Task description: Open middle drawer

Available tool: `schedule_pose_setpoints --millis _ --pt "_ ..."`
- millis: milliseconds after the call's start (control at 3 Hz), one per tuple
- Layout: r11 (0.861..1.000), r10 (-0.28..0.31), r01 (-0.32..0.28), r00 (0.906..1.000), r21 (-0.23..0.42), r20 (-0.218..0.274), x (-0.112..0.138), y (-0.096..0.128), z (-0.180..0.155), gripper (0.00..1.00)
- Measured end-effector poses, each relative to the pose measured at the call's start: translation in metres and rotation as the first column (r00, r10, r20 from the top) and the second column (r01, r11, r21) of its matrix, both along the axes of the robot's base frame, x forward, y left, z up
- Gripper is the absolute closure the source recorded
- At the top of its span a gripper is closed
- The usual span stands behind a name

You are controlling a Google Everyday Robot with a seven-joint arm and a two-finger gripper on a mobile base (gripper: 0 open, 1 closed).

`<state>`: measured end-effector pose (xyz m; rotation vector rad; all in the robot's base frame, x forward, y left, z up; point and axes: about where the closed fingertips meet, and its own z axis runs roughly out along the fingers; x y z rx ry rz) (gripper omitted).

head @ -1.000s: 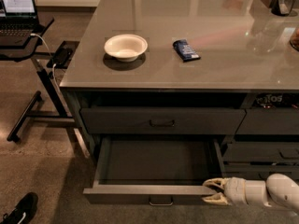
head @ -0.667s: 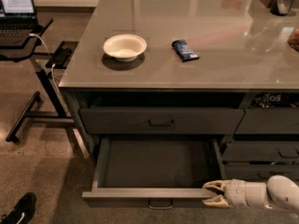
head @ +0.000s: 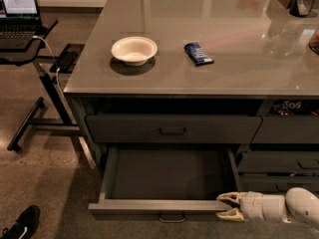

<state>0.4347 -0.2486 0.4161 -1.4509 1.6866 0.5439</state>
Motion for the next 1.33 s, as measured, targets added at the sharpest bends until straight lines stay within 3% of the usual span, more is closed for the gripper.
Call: schedule_pose_setpoints --millis 333,667,1333 --pt "1.0 -0.01 0.011 0.9998 0.017 -0.017 -0.0013 -0.0048 -0.0079 0.15" --pt "1.0 -0.01 0.011 0.9998 0.017 -0.017 -0.0013 -0.0049 -0.005 0.15" --pt "0.999 -0.021 0.022 0.9993 0.024 -0.03 -0.0076 -0.0114 -0.0047 0.61"
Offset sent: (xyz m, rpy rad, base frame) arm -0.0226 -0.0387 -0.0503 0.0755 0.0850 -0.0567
